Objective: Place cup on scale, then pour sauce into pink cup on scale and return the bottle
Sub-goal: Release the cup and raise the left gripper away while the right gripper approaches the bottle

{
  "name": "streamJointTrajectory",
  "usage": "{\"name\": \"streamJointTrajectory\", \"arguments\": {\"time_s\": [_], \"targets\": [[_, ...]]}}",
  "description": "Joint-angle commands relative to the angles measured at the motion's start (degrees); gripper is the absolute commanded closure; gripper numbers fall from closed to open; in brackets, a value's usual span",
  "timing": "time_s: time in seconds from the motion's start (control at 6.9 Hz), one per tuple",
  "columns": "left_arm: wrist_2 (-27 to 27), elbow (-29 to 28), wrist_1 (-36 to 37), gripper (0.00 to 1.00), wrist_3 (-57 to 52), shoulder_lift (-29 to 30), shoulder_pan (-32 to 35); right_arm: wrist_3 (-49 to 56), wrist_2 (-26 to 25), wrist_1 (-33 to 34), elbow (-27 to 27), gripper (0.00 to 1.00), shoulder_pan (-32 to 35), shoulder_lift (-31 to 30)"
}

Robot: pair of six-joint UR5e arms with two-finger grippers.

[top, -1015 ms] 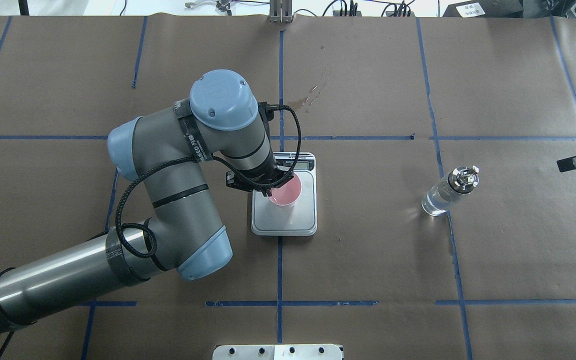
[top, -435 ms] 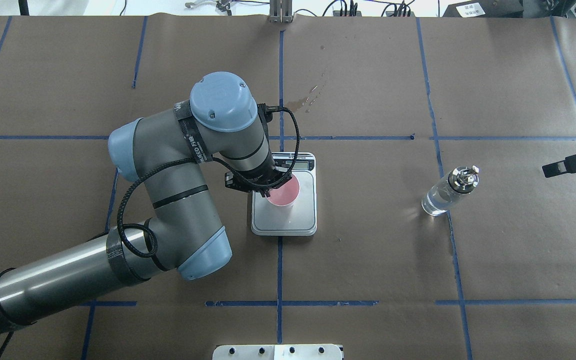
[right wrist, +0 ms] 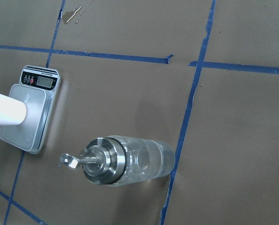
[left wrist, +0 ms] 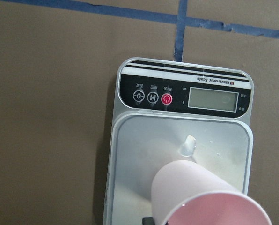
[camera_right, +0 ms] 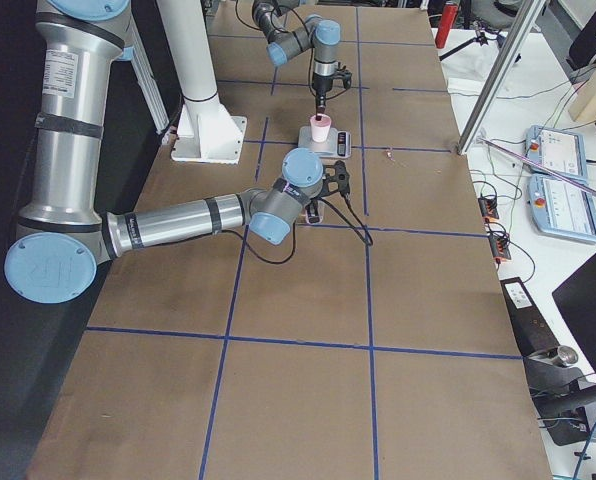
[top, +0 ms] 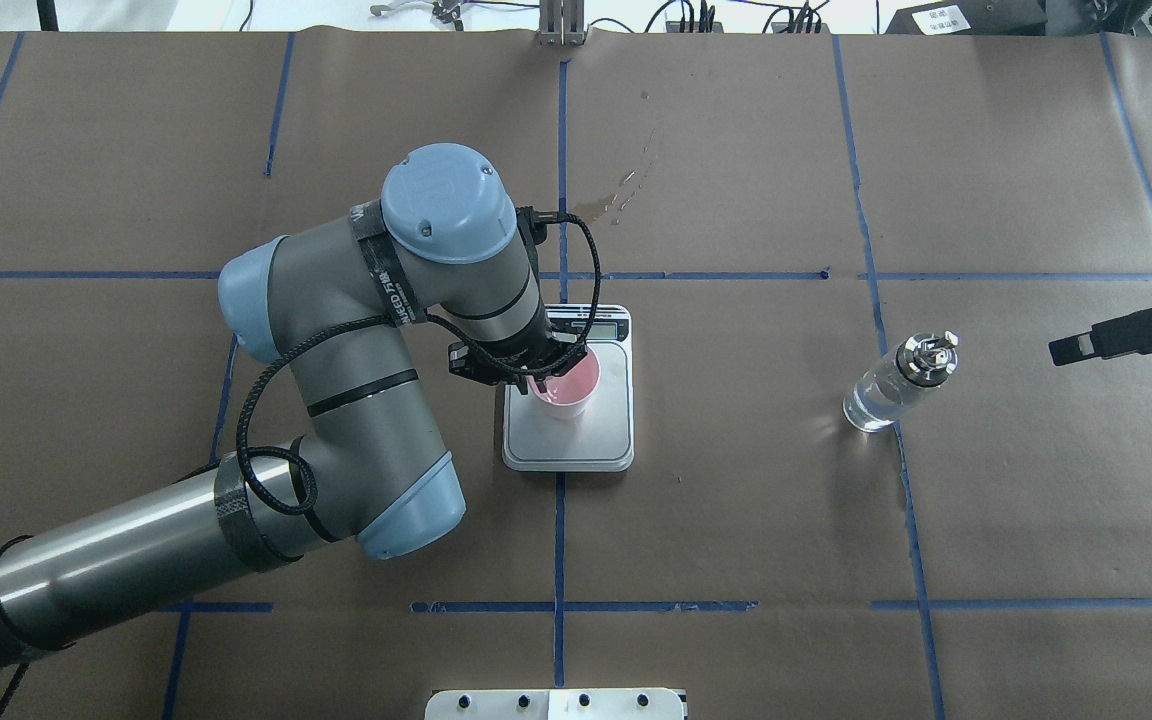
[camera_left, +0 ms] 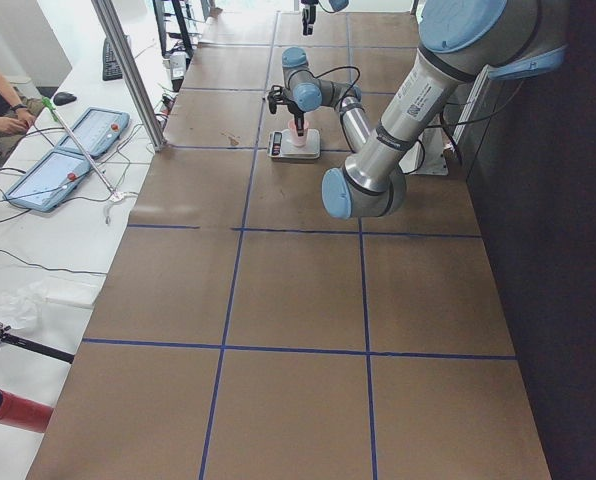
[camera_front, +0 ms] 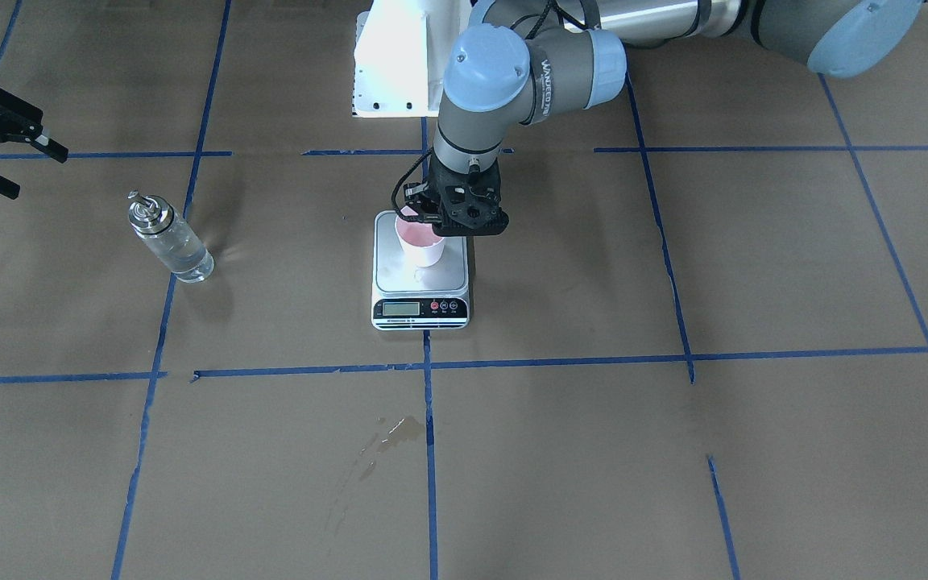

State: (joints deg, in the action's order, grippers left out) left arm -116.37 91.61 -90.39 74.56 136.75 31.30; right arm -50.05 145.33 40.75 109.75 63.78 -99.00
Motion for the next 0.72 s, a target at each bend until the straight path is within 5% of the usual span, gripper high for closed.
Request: {"name": "streamJointTrajectory", "arguments": {"time_s": [0.0, 0.29, 0.58], "targets": [[0.00, 2.16, -0.67, 0.35, -0.03, 0.10, 0.08, -6.18, -3.74, -6.62, 0.20, 0.00, -3.83, -0.23], [0.00, 5.94, -0.49, 0.35, 0.06, 0.10, 1.13, -6.46, -6.72, -8.75, 1.86, 0.00, -7.77, -1.89], [0.09, 6.39, -0.58, 0.35, -0.03, -0.25, 2.18, -6.63, -18.61, -8.84, 5.47, 0.00, -17.41, -5.41]]}}
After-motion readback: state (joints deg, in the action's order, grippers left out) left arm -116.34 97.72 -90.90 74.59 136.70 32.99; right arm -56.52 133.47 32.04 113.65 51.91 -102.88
